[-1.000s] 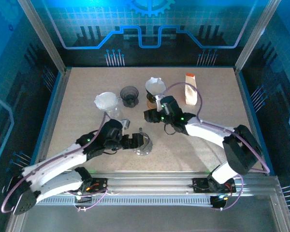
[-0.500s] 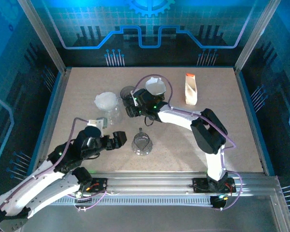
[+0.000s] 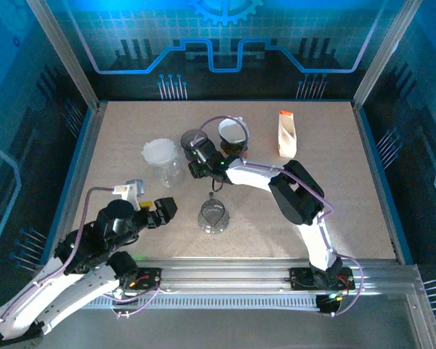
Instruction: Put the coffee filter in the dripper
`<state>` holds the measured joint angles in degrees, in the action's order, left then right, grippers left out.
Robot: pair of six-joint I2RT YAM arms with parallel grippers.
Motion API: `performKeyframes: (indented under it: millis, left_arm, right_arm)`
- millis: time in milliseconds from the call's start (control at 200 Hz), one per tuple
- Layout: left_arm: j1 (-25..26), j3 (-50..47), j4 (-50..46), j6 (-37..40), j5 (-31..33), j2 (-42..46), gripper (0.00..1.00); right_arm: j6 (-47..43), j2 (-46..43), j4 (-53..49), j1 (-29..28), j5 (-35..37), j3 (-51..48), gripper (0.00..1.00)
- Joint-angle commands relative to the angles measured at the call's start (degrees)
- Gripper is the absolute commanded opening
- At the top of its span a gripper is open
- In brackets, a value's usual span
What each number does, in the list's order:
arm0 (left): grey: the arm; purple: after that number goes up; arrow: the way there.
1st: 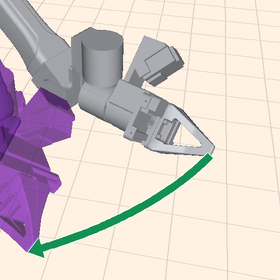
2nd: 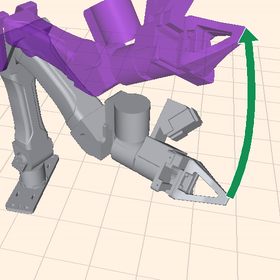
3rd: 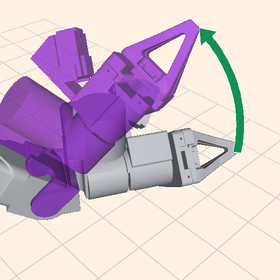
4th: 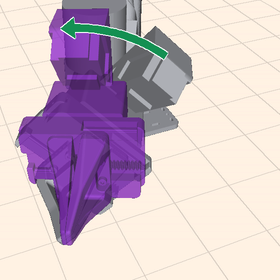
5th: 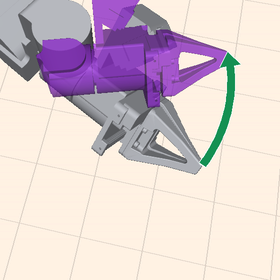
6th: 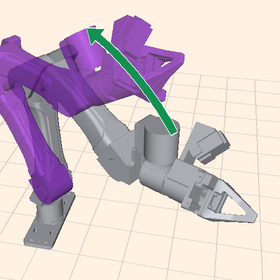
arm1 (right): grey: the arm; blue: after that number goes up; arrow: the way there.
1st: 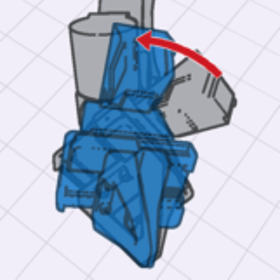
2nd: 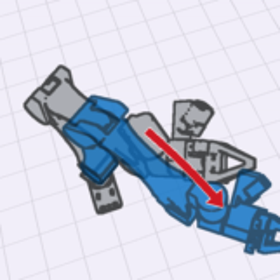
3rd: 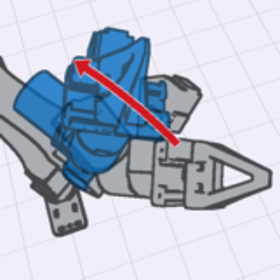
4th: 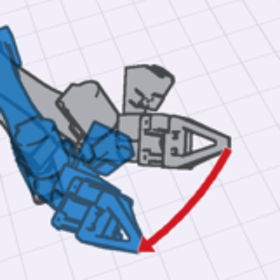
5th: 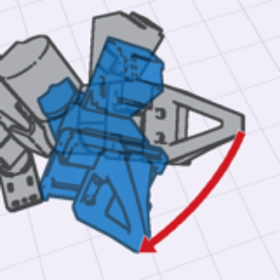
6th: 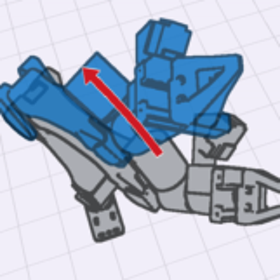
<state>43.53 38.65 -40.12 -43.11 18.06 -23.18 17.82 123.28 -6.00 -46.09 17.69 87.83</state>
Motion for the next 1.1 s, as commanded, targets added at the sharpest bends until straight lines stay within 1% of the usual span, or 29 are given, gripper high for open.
performKeyframes:
  millis: [0, 170, 275, 405, 650, 835, 936, 1046, 1096]
  left_arm:
    - [0.29, -1.06, -0.77, 0.22, 0.95, 0.50, 0.99]
    - [0.31, -1.11, -1.06, 0.37, 1.17, 0.50, 0.99]
    - [0.30, -1.41, -1.11, 0.22, 1.04, 0.50, 0.99]
    - [0.24, -1.74, -0.93, 0.13, 0.91, 0.51, 0.99]
    - [0.29, -2.18, -0.60, 0.12, 0.96, 0.50, 0.99]
    - [0.26, -2.36, -0.53, 0.13, 0.91, 0.50, 0.99]
    - [0.27, -2.27, -0.93, 0.13, 1.01, 0.58, 0.99]
    - [0.33, -2.35, -1.18, 0.07, 1.05, 0.68, 0.99]
    - [0.26, -2.44, -1.09, -0.11, 1.02, 0.85, 0.99]
  right_arm:
    - [-1.63, 2.10, 3.00, -0.50, 2.71, 2.15, 0.58]
    - [-3.02, 4.60, 4.03, -0.50, 5.17, 4.64, 0.58]
    - [-2.06, 5.81, 2.38, 0.11, 3.55, 7.12, 0.57]
    - [-2.69, 5.66, 2.28, -0.14, 5.47, 7.68, 0.56]
    - [-2.27, 7.08, -1.24, 0.36, 5.59, 10.62, 0.54]
    - [-2.55, 8.29, -2.86, 0.39, 5.29, 13.08, 0.46]
    - [-2.47, 8.80, -3.67, 0.31, 5.02, 13.85, 0.39]
    - [-2.44, 8.12, -2.94, 0.21, 5.41, 12.62, 0.29]
    - [-2.60, 7.62, -2.30, 0.06, 5.41, 11.82, 0.26]
